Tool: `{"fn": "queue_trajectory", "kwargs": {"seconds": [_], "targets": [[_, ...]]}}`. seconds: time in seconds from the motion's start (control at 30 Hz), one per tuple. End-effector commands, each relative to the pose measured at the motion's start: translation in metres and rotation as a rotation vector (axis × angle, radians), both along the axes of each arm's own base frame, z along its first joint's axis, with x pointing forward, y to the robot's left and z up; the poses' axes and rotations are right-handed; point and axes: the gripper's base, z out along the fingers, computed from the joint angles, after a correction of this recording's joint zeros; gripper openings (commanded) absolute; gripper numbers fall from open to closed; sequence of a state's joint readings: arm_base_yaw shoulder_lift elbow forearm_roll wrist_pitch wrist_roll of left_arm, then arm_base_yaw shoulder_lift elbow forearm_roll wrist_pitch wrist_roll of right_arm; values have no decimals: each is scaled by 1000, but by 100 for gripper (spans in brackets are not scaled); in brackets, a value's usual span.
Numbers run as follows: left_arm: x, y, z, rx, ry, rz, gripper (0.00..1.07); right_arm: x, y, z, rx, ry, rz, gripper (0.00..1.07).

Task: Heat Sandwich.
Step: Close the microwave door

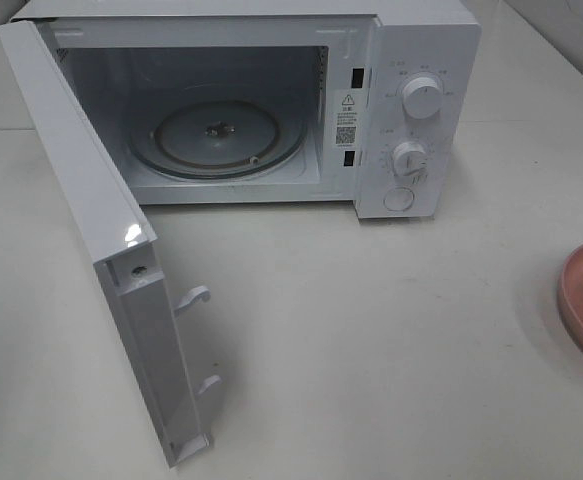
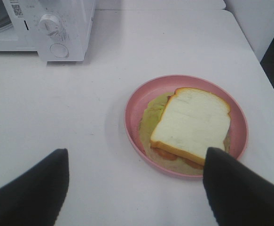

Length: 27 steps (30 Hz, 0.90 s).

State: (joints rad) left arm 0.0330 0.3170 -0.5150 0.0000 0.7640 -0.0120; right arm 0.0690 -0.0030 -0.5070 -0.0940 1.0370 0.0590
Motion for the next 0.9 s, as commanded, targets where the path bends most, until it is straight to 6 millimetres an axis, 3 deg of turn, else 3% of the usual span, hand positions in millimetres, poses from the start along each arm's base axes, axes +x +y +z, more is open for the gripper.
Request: {"fn": "queue_trajectory", "kwargs": {"seconds": [0.03, 0.3, 0.53, 0.9], "targets": [[19, 1, -9, -1, -2, 3, 0, -4, 0, 0, -9, -39, 1, 76], [48, 2, -35, 11, -19, -2, 0, -4, 0, 0, -9, -39, 1, 76], [71, 3, -63, 17, -163, -2, 0, -4, 0, 0, -9, -39, 1, 76], [108, 3, -84, 42, -262, -25, 0, -4, 0, 0, -8, -39, 0, 76]]}}
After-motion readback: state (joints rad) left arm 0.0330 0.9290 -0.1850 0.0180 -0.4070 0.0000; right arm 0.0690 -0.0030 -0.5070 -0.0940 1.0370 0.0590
